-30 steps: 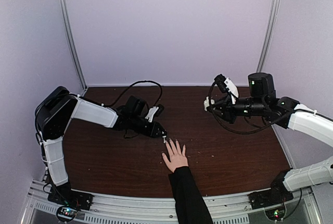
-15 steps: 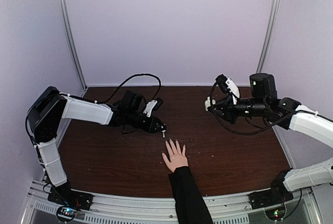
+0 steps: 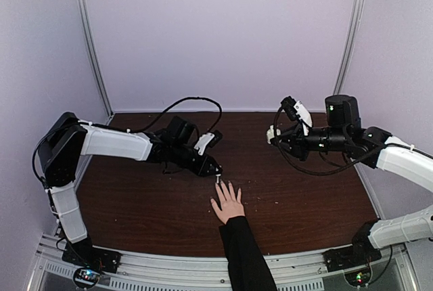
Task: Paint the nails
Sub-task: Paint the nail with the hand.
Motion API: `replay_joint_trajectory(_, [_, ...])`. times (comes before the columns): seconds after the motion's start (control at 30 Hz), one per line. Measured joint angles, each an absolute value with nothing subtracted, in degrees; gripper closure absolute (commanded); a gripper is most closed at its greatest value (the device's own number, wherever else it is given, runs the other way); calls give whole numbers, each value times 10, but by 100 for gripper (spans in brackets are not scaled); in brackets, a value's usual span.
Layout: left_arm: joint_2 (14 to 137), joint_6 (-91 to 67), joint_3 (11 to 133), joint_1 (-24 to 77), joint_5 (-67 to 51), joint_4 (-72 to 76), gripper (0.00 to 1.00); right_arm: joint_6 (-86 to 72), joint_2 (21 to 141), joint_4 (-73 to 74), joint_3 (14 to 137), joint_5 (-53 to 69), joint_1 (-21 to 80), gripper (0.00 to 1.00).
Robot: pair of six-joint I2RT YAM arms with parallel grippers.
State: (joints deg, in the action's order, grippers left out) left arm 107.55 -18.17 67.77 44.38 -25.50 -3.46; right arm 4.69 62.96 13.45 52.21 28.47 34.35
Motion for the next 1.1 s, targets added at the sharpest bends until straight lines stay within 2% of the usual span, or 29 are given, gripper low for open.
replay_joint_trajectory(1.1, [1114, -170, 701, 444, -246, -61, 100, 47, 629, 135, 522, 282, 343, 100])
